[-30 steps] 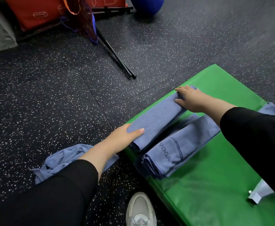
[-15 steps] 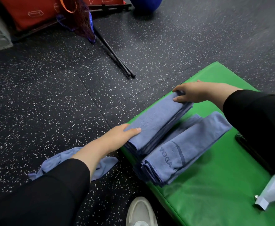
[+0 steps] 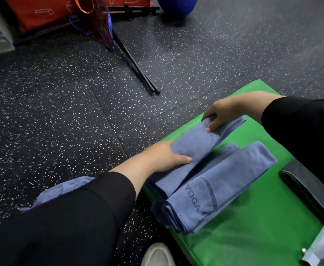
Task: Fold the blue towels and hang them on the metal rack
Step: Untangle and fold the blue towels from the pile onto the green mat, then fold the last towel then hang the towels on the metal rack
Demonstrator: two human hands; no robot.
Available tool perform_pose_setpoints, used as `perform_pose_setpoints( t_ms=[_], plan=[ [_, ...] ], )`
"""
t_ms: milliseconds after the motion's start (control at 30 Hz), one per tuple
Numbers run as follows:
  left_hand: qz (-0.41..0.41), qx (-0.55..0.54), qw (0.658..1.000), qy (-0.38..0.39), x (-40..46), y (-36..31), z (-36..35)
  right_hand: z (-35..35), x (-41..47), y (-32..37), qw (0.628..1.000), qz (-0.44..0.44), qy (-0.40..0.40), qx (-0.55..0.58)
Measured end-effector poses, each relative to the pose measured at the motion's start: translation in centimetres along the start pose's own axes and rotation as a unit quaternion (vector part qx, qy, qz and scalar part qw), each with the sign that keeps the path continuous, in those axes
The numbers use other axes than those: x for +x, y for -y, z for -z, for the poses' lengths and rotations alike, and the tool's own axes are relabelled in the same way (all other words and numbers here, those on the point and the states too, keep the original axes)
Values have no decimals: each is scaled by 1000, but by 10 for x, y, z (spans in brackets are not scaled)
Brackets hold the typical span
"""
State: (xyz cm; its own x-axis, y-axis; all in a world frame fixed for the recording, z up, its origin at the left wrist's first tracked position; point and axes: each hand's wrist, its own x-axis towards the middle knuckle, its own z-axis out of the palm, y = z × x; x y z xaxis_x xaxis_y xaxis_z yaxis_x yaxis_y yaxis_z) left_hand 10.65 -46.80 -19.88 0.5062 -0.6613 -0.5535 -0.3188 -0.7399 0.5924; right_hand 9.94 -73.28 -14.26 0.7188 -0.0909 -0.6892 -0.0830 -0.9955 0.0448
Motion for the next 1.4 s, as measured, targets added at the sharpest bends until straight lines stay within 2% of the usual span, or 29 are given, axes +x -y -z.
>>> perform_pose_setpoints(
  t_ms=[200, 333, 567, 667, 900, 1000, 1133, 1267, 1400],
  plan=[
    [-10, -47, 998, 38, 0, 18, 8, -8, 8, -10, 998, 0, 54, 31],
    [-19, -57, 996, 59, 1, 19, 17, -6, 10, -9, 997, -6, 60, 48],
    [-29, -82, 991, 104, -4, 15, 15, 2, 5, -3, 988, -37, 146, 11],
    [-42, -86, 990, 107, -6, 11, 14, 1, -1, -2, 989, -41, 145, 4],
    [-64, -8, 996, 54, -16, 6, 15, 5, -25, 4, 994, -48, 93, 23],
    [-57, 0, 998, 2, -22, 4, 16, 11, -34, 9, 997, -39, 69, 27],
    [-56, 6, 996, -63, -32, 2, 22, 27, -47, 24, 997, -6, -18, 72],
    [-42, 17, 987, -156, -49, 3, 37, 42, -55, 51, 992, 3, -108, 66],
    [-9, 27, 973, -227, -89, 27, 68, 63, -51, 116, 984, 34, -166, 62]
  ],
)
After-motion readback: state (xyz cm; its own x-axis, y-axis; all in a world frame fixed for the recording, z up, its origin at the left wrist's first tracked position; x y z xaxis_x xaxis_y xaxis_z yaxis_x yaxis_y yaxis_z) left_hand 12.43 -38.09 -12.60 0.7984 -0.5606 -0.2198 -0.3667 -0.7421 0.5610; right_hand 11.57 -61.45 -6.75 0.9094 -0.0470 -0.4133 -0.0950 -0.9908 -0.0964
